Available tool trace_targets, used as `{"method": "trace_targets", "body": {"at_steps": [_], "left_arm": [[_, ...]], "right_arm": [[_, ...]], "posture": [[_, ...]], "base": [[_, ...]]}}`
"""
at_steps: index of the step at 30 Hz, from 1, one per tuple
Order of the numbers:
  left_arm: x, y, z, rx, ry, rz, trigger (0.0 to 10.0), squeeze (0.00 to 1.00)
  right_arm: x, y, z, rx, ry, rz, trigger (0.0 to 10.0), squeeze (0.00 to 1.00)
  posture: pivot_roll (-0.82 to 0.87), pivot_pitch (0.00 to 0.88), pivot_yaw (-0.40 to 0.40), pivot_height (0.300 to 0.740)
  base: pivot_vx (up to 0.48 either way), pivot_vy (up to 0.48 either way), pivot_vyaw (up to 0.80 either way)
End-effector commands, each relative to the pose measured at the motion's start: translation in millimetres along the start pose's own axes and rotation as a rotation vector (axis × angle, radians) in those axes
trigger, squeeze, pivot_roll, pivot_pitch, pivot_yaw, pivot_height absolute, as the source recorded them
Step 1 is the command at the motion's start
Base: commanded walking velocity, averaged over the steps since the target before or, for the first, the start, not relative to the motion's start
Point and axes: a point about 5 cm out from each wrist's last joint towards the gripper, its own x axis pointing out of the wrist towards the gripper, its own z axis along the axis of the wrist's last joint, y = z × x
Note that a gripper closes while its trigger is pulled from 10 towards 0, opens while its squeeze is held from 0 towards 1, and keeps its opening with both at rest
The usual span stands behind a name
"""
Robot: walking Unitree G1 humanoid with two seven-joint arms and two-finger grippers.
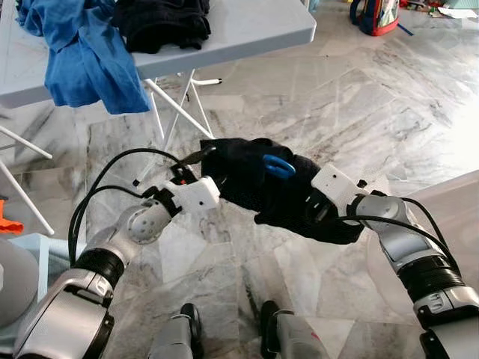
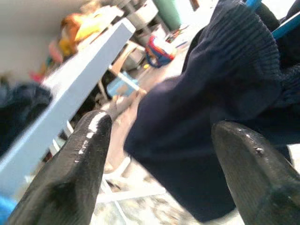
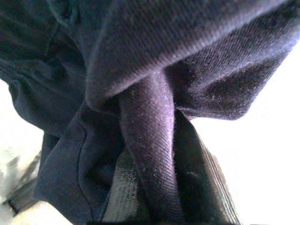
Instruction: Hang hanger
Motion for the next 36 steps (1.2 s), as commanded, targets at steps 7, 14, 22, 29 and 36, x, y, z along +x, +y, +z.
{"method": "trace_targets", "body": {"at_steps": [7, 14, 22, 29, 36], "left_arm": [[-37.7, -35.0, -39.3, -0.432, 0.288, 0.203, 10.0, 1.0], [-53.3, -46.9, -53.6, -0.576, 0.418, 0.298, 10.0, 1.0], [-57.5, -69.1, -55.7, -0.717, 0.5, 0.302, 10.0, 1.0], [-56.5, -74.2, -54.3, -0.765, 0.535, 0.331, 10.0, 1.0], [-60.9, -78.1, -55.5, -0.818, 0.54, 0.3, 10.0, 0.54]], "right_arm": [[-7.5, -3.5, -22.1, 0.273, -0.006, -0.223, 0.0, 0.0], [-8.5, 17.4, -39.5, 0.437, 0.016, -0.284, 0.0, 0.0], [-12.4, 36.7, -59.1, 0.651, 0.059, -0.415, 0.0, 0.0], [-17.9, 56.8, -72.4, 0.751, 0.096, -0.496, 10.0, 0.0], [-21.5, 75.1, -68.7, 0.758, 0.049, -0.544, 10.0, 0.0]], "posture": [[-0.16, 0.258, 0.001, 0.74], [-0.16, 0.246, 0.006, 0.74], [-0.16, 0.228, 0.005, 0.74], [-0.17, 0.217, 0.012, 0.74], [-0.18, 0.211, 0.024, 0.74]], "base": [[0.0, 0.0, 0.0], [0.0, 0.0, 0.0], [0.0, 0.0, 0.0], [0.0, 0.0, 0.0], [0.0, 0.0, 0.0]]}}
